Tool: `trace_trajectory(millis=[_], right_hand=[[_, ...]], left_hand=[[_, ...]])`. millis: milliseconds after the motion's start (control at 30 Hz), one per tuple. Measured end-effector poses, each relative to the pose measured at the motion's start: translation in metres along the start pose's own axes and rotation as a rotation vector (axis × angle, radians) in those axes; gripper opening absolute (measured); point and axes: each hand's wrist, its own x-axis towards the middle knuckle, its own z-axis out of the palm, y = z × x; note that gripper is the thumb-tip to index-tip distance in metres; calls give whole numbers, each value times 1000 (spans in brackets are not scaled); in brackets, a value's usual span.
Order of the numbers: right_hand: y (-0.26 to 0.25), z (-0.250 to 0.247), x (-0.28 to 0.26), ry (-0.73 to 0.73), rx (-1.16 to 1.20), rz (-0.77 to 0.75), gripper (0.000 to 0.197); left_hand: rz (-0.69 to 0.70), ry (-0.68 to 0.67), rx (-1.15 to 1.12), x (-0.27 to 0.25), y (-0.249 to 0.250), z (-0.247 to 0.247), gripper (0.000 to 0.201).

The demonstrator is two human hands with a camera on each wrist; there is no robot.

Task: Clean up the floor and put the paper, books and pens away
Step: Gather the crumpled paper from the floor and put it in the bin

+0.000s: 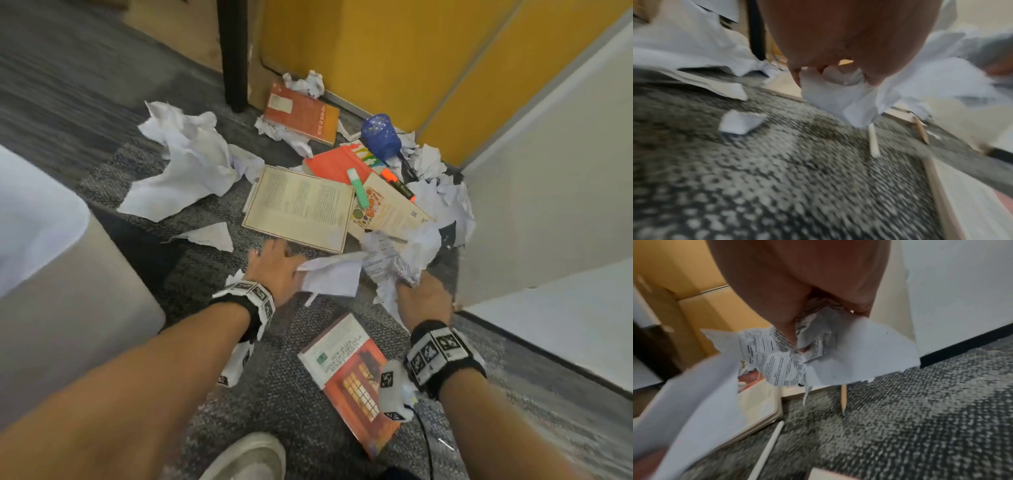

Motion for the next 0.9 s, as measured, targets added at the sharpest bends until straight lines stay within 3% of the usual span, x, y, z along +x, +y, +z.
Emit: trace_trajectory(millis=[67, 100, 167, 200, 267, 300, 467, 633, 800, 900], right_hand=[[-16, 9, -14, -50, -4, -47, 32], [-23, 12, -20, -77, -1, -74, 32], [-33, 19, -26, -123, 5, -137, 30], [-37, 21, -27, -147, 1, -160, 29], [-38, 24, -27, -185, 15, -196, 28], [-36, 24, -27, -196, 36, -205, 28], [-4, 27, -36, -218, 188, -127, 21], [18, 37, -31, -232, 119, -68, 19], [-3, 39, -30, -258, 174, 1, 20], [-16, 41, -44, -259, 212, -21, 21]], left_hand=[[-201, 131, 30, 0, -24, -9, 40], [-322, 133, -9, 0, -36, -13, 43], [-511, 56, -136, 11, -58, -13, 47], [-538, -32, -163, 18, -66, -10, 46], [-511, -222, -140, 26, -69, -5, 43], [-510, -246, -111, 26, -68, -2, 42], [-572, -30, 37, 22, -77, -7, 37], [-577, -166, -24, 40, -90, -13, 47], [-618, -77, -113, 11, -76, -10, 44], [-474, -118, -61, -27, -60, 18, 41]])
